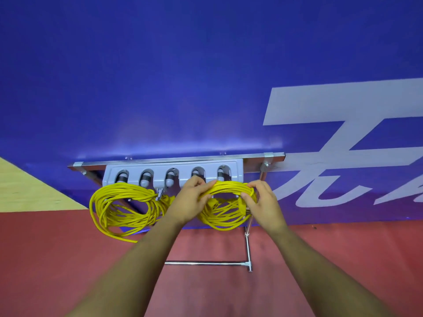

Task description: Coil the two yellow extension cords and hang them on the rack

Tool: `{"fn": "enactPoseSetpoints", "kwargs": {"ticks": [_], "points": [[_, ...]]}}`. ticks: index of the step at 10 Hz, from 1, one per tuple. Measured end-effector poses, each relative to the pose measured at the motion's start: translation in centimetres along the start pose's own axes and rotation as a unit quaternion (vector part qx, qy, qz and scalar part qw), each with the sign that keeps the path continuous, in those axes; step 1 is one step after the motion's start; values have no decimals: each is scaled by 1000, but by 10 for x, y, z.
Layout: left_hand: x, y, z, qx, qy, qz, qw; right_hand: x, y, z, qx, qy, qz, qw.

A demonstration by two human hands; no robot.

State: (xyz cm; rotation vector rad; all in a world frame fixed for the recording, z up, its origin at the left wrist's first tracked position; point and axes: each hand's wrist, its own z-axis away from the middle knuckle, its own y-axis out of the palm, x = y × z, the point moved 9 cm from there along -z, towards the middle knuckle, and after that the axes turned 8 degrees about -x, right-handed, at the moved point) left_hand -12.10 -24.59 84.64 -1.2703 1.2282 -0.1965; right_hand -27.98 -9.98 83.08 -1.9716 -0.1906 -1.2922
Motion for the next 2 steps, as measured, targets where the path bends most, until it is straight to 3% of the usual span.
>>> {"fn": "enactPoseSetpoints", "kwargs": {"ticks": [1,2], "points": [[-7,-2,-8,14,-46,-57,997,9,0,-2,53,7,75,996],[-13,-12,-14,79,-70,-44,993,22,-3,-7,113,43,154,981]]}}
